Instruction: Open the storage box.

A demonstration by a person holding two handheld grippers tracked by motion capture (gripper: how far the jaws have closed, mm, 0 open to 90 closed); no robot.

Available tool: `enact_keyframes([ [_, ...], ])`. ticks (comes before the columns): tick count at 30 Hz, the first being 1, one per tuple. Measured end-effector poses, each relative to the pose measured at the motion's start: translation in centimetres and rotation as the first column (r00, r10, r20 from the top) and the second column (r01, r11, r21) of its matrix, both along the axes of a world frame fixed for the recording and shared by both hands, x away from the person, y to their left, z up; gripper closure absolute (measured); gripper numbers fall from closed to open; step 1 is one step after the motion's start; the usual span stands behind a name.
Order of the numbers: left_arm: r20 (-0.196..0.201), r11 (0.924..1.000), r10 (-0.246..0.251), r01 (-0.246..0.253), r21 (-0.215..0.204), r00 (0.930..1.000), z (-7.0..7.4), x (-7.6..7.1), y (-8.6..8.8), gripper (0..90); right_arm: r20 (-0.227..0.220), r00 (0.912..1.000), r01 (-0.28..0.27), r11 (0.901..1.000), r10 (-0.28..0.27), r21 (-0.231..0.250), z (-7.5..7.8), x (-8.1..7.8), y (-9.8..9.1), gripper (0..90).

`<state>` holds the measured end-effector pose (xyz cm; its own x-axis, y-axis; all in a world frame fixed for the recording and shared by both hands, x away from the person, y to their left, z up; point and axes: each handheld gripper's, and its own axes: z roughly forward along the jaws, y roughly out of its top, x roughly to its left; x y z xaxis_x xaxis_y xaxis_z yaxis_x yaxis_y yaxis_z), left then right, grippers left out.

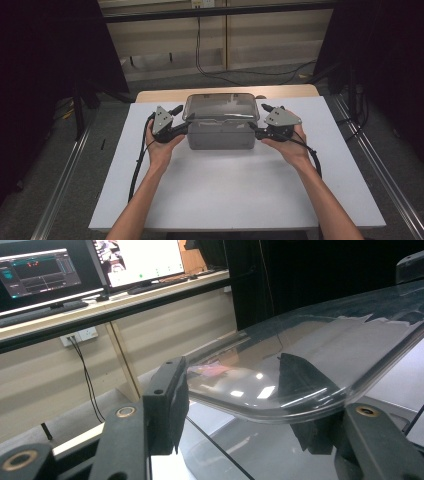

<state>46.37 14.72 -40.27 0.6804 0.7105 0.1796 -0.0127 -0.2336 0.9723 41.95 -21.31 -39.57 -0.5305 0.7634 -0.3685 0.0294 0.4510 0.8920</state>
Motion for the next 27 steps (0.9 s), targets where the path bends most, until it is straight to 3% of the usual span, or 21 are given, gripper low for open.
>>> enact_keyframes([
  [9, 0.006, 0.9997, -0.022, 0.022, 0.004, 0.9997, 0.4, 0.3, 0.0, 48.6, 0.029, 0.9996, -0.006, 0.9998, 0.005, 0.017, -0.1, 0.8, 0.2, 41.6],
  [10, 0.009, 0.9997, -0.022, 0.022, 0.008, 0.9997, 0.5, 0.3, 0.0, 50.1, 0.033, 0.9994, -0.011, 0.9995, 0.01, 0.03, -0.2, 1.0, 0.1, 46.2],
  [13, 0.013, 0.9995, -0.022, 0.022, 0.024, 0.9997, 0.6, 0.5, 0.0, 50.9, 0.041, 0.9991, -0.013, 0.9991, 0.012, 0.04, -0.2, 1.2, 0.0, 48.8],
  [22, 0.009, 0.9994, -0.026, 0.026, 0.022, 0.9996, 0.6, 1.1, 0.1, 54.5, 0.051, 0.9979, -0.041, 0.999, 0.04, 0.016, 0.5, 1.5, 0.5, 54.0],
  [27, 0.005, 0.9994, -0.03, 0.03, 0.019, 0.9995, 0.8, 1.5, 0.1, 54.9, 0.061, 0.9972, -0.045, 0.9986, 0.043, 0.029, 0.6, 1.8, 0.8, 58.2],
])
